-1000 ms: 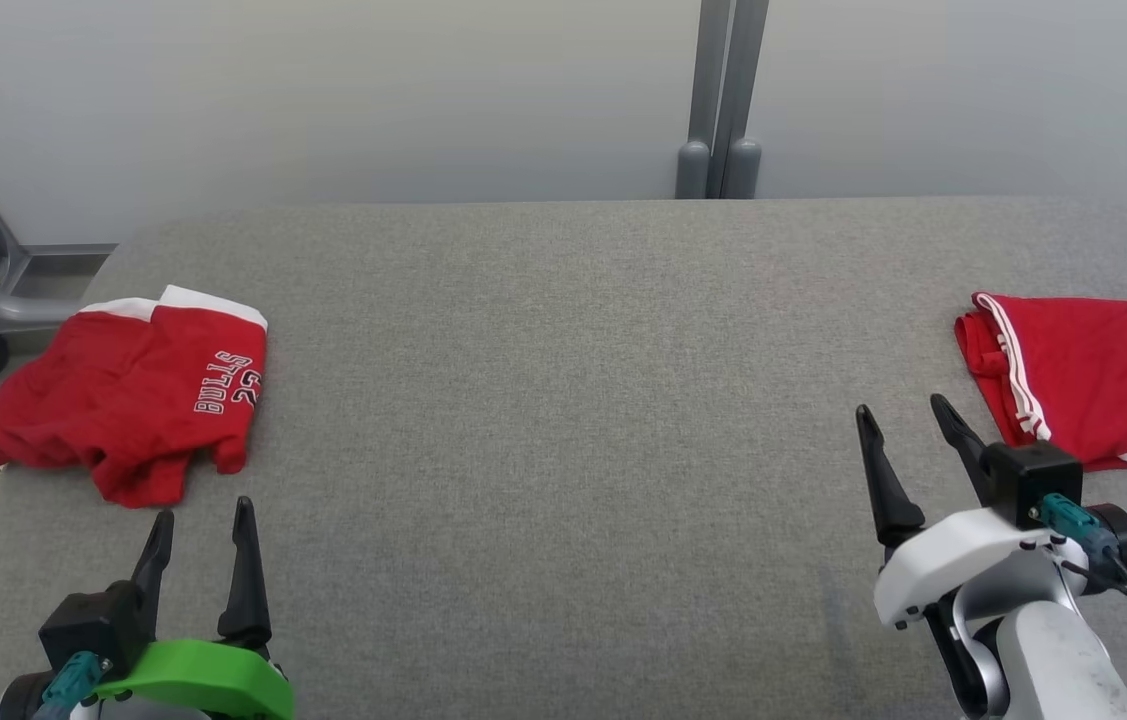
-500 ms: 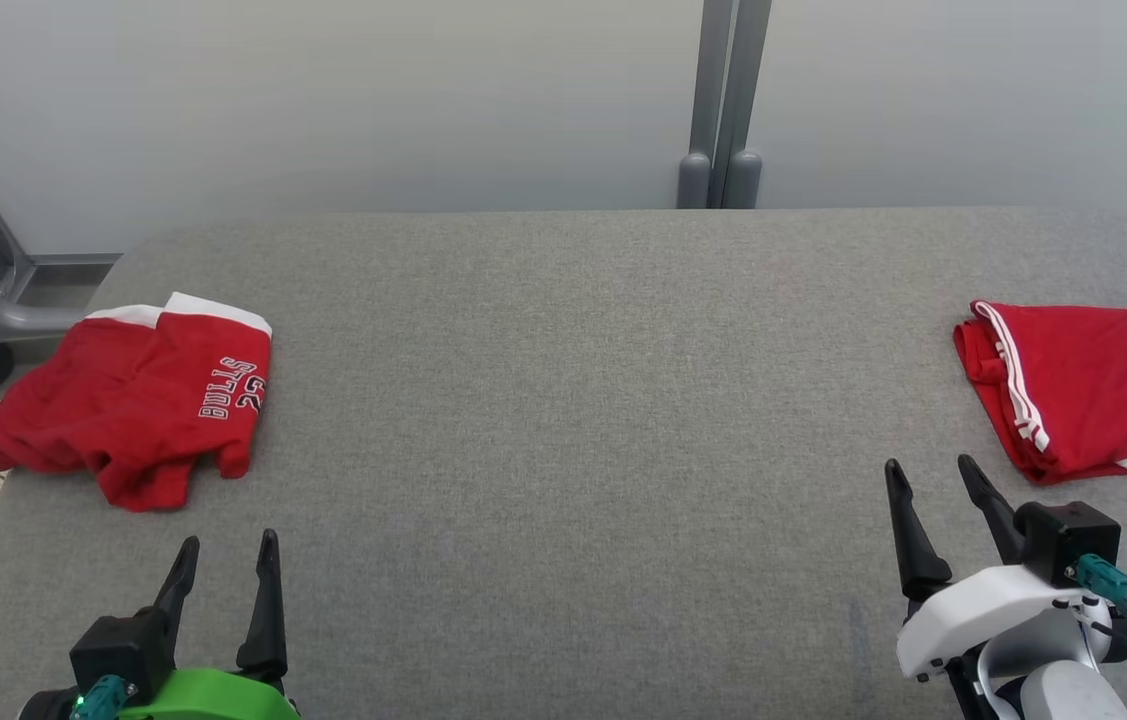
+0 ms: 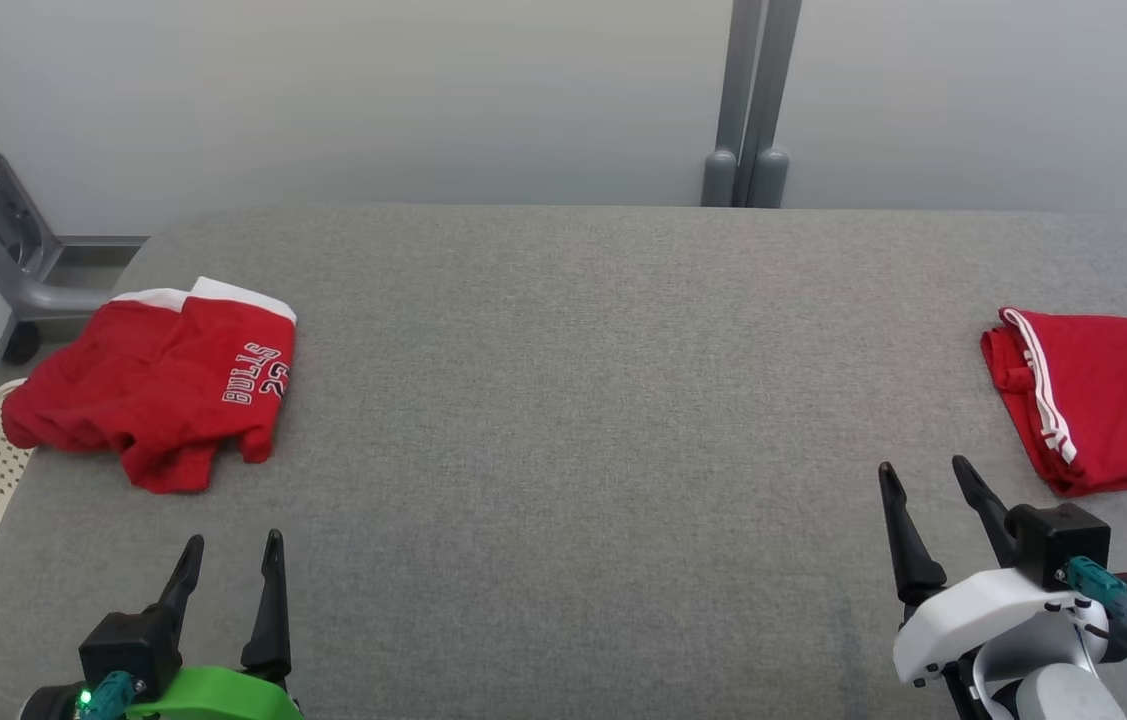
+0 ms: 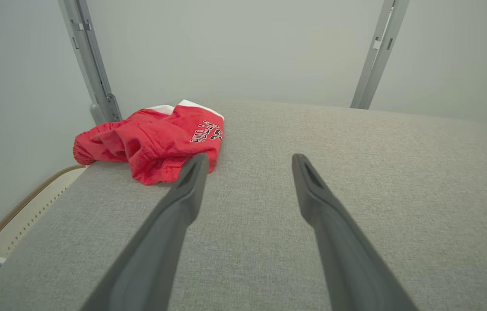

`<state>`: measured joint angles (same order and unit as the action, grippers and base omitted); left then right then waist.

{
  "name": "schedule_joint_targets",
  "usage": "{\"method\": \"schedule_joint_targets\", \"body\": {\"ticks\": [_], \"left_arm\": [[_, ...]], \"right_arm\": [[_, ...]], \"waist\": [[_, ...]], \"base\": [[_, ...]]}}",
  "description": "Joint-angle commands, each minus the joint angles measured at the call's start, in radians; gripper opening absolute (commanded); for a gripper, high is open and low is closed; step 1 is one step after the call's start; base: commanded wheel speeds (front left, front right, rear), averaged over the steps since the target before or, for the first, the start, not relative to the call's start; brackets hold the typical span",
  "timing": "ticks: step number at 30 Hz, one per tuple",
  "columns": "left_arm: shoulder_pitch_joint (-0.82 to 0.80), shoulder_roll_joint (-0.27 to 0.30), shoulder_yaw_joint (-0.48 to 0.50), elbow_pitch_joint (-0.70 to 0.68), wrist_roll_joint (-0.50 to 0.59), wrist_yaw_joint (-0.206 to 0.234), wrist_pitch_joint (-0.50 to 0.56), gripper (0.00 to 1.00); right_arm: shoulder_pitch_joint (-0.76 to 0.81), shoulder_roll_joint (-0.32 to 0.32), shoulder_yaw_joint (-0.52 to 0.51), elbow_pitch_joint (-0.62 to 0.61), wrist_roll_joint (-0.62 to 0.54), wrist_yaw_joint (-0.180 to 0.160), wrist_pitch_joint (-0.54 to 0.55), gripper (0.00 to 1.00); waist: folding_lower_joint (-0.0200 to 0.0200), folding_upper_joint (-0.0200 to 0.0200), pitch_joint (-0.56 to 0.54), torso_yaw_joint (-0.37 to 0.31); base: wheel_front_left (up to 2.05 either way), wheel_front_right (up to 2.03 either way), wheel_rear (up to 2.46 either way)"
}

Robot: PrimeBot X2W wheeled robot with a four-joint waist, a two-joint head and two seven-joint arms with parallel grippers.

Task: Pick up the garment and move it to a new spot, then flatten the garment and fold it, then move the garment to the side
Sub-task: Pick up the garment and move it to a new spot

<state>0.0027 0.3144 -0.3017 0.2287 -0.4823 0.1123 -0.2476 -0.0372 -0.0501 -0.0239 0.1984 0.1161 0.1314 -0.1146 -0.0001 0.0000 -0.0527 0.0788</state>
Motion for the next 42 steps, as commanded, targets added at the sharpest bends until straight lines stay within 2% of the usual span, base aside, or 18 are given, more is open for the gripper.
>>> {"method": "schedule_joint_targets", "body": {"ticks": [1, 23, 31, 38, 42], "left_arm": [[-0.016, 0.007, 0.001, 0.001, 0.006, 0.000, 0.001, 1.00], [0.018, 0.045, -0.002, -0.022, -0.009, 0.014, 0.036, 1.00], [0.033, 0.057, 0.005, -0.035, -0.023, 0.022, 0.046, 1.00], [-0.041, 0.057, -0.008, 0.005, -0.073, -0.025, 0.139, 1.00], [-0.175, 0.030, -0.031, 0.092, -0.132, -0.073, 0.280, 1.00]], "right_arm": [[0.011, -0.001, 0.002, 0.001, -0.004, -0.002, -0.001, 1.00], [-0.010, -0.001, 0.074, 0.033, 0.047, -0.002, -0.034, 1.00], [-0.017, -0.002, 0.106, 0.042, 0.056, -0.002, -0.038, 1.00], [0.001, -0.002, 0.112, 0.026, 0.046, -0.002, -0.033, 1.00], [-0.004, -0.002, 0.106, -0.013, 0.018, -0.002, -0.010, 1.00]], "waist": [[0.0001, 0.0000, 0.002, 0.020], [0.0001, 0.0000, -0.004, 0.324], [0.0001, 0.0000, 0.002, 0.351], [0.0001, 0.0000, 0.017, 0.352], [0.0001, 0.0000, 0.062, 0.341]], "base": [[0.00, 0.00, 0.00], [0.00, 0.00, 0.00], [0.00, 0.00, 0.00], [0.00, 0.00, 0.00], [0.00, 0.00, 0.00]]}}
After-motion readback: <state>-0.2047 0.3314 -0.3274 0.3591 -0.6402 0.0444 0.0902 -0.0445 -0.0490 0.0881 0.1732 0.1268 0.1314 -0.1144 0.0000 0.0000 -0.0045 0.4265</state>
